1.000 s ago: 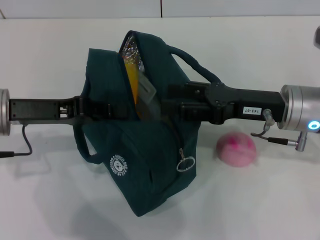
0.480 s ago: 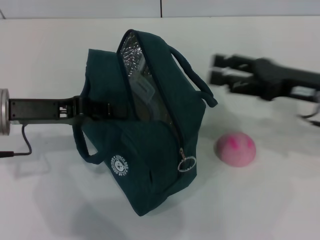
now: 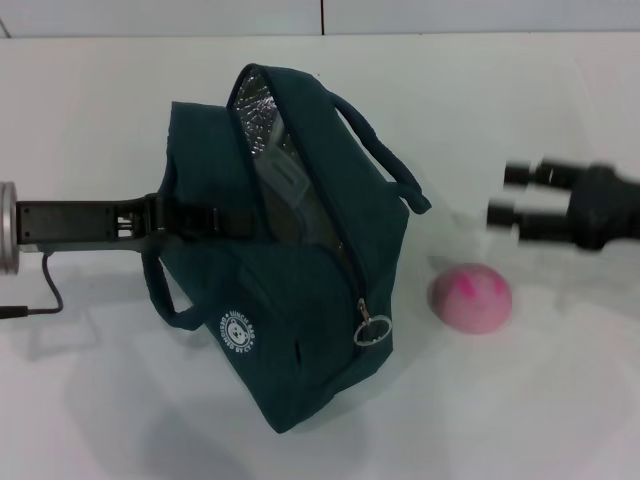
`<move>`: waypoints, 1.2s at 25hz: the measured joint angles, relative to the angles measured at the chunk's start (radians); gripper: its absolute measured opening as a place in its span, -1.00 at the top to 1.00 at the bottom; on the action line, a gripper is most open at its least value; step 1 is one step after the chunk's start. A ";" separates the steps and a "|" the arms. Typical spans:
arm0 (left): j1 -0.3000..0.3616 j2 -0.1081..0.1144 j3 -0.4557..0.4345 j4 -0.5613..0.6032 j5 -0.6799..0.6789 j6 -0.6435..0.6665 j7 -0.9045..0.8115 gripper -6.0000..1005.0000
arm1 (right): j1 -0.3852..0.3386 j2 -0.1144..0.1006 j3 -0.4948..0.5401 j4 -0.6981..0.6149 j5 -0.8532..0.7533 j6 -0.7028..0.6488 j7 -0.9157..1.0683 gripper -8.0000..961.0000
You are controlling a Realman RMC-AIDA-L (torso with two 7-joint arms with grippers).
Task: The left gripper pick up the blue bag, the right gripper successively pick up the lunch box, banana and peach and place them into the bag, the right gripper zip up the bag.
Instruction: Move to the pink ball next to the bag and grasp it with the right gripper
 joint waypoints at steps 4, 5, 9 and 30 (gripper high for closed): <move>-0.002 -0.003 0.000 0.000 0.000 0.000 0.000 0.91 | 0.000 0.016 0.001 -0.039 -0.155 0.047 -0.005 -0.63; -0.002 -0.003 0.000 0.000 0.001 0.000 -0.001 0.91 | -0.001 0.020 0.002 -0.052 -0.184 0.053 -0.003 -0.63; -0.004 -0.003 0.000 0.000 0.002 0.000 -0.003 0.91 | -0.002 0.026 0.001 -0.081 -0.244 0.079 0.009 -0.63; -0.012 -0.001 0.000 -0.002 0.000 -0.023 -0.006 0.91 | 0.022 0.098 -0.008 -0.200 -0.474 0.142 0.085 -0.31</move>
